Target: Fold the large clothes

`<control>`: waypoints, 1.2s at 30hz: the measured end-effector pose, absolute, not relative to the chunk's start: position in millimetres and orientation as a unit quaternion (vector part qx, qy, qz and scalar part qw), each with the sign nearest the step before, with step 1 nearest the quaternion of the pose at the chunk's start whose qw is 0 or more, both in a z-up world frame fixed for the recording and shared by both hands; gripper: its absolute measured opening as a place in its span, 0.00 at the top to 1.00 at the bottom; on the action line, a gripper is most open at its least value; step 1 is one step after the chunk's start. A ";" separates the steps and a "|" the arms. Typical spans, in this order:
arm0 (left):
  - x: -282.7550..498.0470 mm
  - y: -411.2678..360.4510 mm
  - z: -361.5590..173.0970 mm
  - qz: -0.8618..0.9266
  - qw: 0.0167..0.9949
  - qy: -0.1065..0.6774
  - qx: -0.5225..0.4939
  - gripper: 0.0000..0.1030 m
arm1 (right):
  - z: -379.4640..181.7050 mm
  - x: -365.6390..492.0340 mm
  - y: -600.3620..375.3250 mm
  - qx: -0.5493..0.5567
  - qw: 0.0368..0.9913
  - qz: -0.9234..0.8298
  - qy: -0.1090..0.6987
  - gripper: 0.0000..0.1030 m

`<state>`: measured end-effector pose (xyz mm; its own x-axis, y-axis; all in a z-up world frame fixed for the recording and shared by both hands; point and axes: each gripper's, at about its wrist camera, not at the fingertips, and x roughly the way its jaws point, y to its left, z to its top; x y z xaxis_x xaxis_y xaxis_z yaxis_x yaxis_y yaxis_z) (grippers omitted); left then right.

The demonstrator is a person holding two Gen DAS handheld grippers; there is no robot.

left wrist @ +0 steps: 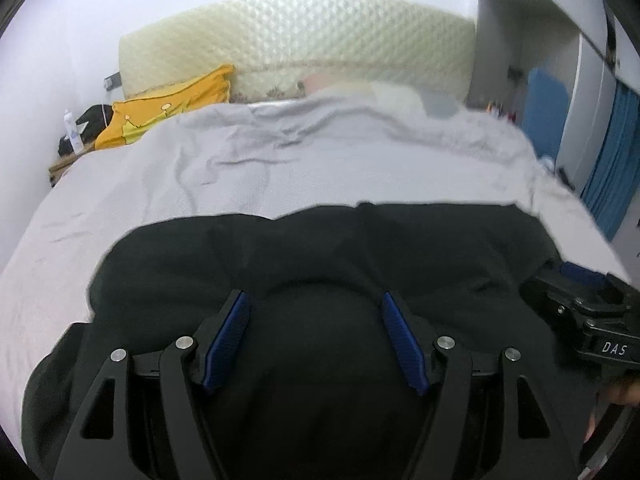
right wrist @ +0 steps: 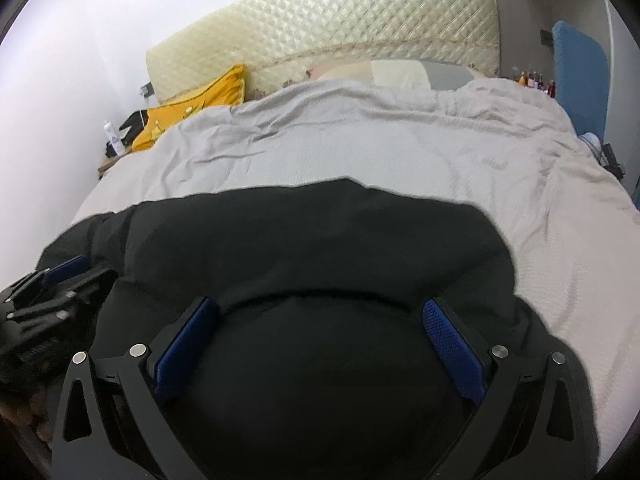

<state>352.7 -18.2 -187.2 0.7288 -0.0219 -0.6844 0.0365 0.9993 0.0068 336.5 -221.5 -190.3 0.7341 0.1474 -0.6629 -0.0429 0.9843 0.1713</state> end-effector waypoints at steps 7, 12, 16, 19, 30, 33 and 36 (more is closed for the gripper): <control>338.4 8.5 -166.4 0.035 0.939 0.340 0.031 0.33 | -176.1 320.2 -234.5 0.062 0.937 0.054 0.340 0.00; 347.4 29.9 -181.6 0.059 0.928 0.367 0.025 0.33 | -179.3 316.5 -243.0 0.043 0.940 0.044 0.335 0.00; 347.9 38.5 -188.7 0.062 0.925 0.373 0.021 0.32 | -180.7 314.9 -247.6 0.044 0.942 0.037 0.331 0.00; 350.9 44.3 -193.2 0.067 0.923 0.378 0.017 0.31 | -186.9 316.4 -250.8 0.050 0.939 0.037 0.338 0.00; 356.4 63.8 -211.3 0.067 0.917 0.393 -0.010 0.29 | -211.1 319.1 -256.4 0.079 0.934 0.040 0.347 0.00; 355.4 61.9 -208.6 0.067 0.919 0.389 -0.007 0.30 | -210.8 318.8 -256.2 0.079 0.933 0.037 0.350 0.00; 350.8 57.5 -198.1 0.053 0.922 0.384 -0.010 0.30 | -204.2 317.9 -254.6 0.068 0.932 0.022 0.355 0.00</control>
<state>350.8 57.5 -198.1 0.6990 0.0892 -0.7096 -0.1049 0.9942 0.0218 317.9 -254.6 -204.2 0.7474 0.0886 -0.6585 0.0074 0.9899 0.1416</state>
